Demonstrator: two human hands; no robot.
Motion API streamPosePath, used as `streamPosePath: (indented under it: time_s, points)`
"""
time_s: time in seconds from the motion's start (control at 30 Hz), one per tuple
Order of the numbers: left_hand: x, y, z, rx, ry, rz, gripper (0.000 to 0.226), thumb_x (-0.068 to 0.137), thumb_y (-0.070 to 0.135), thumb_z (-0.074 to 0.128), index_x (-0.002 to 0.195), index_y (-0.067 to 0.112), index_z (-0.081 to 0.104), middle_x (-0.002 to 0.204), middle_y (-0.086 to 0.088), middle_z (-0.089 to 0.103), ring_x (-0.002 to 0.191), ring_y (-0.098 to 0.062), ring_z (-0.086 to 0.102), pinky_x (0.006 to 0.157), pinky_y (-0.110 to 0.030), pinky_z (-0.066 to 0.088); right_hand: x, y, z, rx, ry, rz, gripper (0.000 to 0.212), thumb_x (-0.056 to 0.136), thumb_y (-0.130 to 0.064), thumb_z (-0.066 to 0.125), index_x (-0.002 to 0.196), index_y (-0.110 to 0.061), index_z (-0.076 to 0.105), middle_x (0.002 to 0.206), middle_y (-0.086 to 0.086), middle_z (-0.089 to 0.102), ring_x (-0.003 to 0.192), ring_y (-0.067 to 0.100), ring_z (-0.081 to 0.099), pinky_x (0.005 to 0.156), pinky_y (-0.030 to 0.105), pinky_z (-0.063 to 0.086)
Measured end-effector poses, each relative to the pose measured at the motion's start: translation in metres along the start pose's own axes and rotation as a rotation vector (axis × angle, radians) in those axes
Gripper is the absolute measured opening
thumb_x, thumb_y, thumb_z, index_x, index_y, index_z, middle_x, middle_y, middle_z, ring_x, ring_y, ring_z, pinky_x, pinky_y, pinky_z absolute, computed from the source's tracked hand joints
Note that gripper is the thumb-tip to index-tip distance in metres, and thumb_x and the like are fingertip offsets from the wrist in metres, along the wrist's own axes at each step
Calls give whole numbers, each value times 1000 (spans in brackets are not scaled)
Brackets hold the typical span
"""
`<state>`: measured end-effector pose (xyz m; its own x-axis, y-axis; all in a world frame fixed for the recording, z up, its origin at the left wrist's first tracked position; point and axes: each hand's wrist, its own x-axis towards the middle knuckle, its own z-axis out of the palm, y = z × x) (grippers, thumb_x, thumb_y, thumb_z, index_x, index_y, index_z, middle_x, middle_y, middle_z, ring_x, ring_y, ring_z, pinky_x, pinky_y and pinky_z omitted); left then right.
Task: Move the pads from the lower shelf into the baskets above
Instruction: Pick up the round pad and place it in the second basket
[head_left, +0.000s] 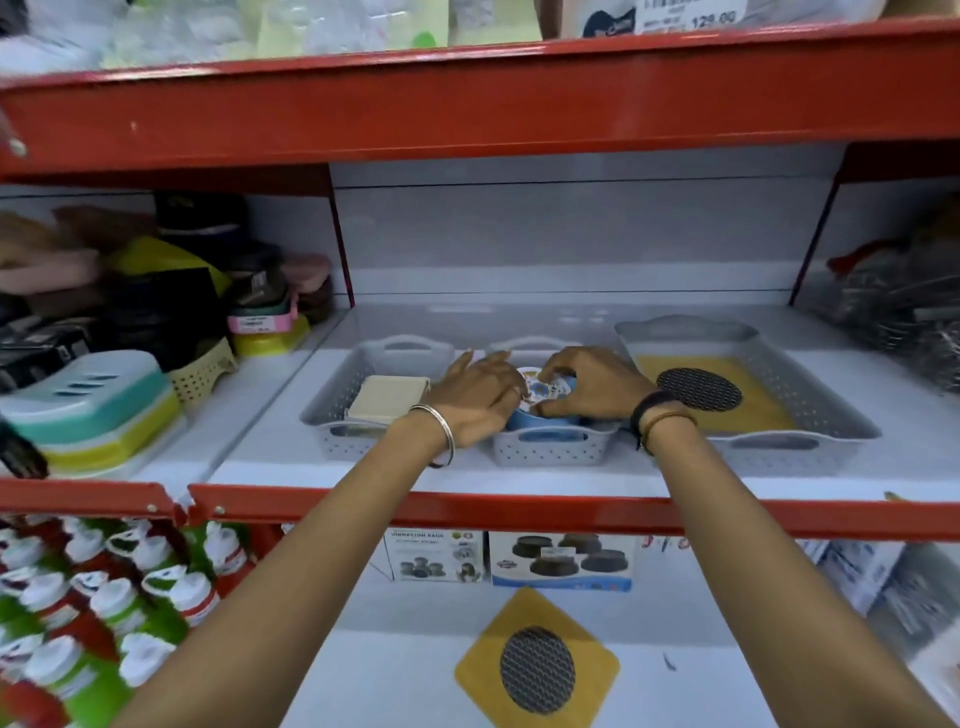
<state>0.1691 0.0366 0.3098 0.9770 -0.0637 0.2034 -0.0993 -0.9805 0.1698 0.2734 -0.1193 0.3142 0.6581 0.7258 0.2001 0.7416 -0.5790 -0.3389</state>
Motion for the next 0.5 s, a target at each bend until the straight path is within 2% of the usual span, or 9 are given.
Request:
streamPosePath:
  time_s: [0.07,0.17,0.2,0.27,0.3,0.33,0.37,0.43,0.5]
  points:
    - [4,-2,1,-10,-9,6,38,97,21,27,121,16,57,144,1,48,145,-10,20,120,-39,3,3,5,3,-16,7,-18,34,71,-46,70,95,-22,69,120,1,64,111,22,56,102,41,40]
    - [8,-1,1,11,-64,-13,38,96,22,29,112,14,63,138,0,54,141,-13,28,120,-41,4,5,12,2,-20,27,-43,24,77,-38,65,86,-18,74,120,2,65,108,23,58,99,43,44]
    - [9,2,1,22,-87,-27,37,95,22,30,104,12,65,132,-3,57,136,-18,36,118,-42,8,6,13,2,-23,31,-39,23,77,-35,64,82,-16,74,121,2,65,106,23,59,98,43,45]
    - [9,8,-1,25,-95,-66,34,93,22,32,88,6,63,115,-10,63,107,-26,49,114,-43,18,5,13,2,-33,32,-34,23,78,-32,63,78,-13,74,122,2,65,105,23,60,97,43,45]
    - [9,11,-2,22,-86,-80,33,93,22,33,82,7,60,108,-11,63,95,-25,47,112,-43,21,3,13,2,-36,35,-35,24,78,-31,62,79,-11,74,121,2,65,104,23,60,97,43,45]
    - [9,12,-2,20,-83,-90,33,93,22,32,80,8,58,106,-11,63,92,-24,46,112,-44,22,1,12,2,-32,46,-38,24,79,-30,61,83,-10,74,120,2,66,103,23,61,97,43,46]
    - [9,13,-3,21,-85,-96,34,93,23,31,82,9,59,110,-10,64,98,-24,48,114,-44,20,-3,11,1,-27,71,-49,24,80,-28,59,86,-10,74,119,3,66,103,24,61,97,43,46]
    - [4,16,-3,21,-45,-87,40,92,28,26,100,14,64,126,-6,60,125,-22,45,117,-44,13,-13,6,-2,3,163,-85,23,83,-25,58,96,-12,71,116,4,66,103,24,61,98,41,46]
    - [-10,26,-5,-31,126,-39,47,87,30,24,112,17,62,131,-3,59,131,-18,43,116,-41,20,-29,-5,-9,51,280,-120,24,86,-23,57,105,-13,67,117,4,64,103,20,60,97,36,46]
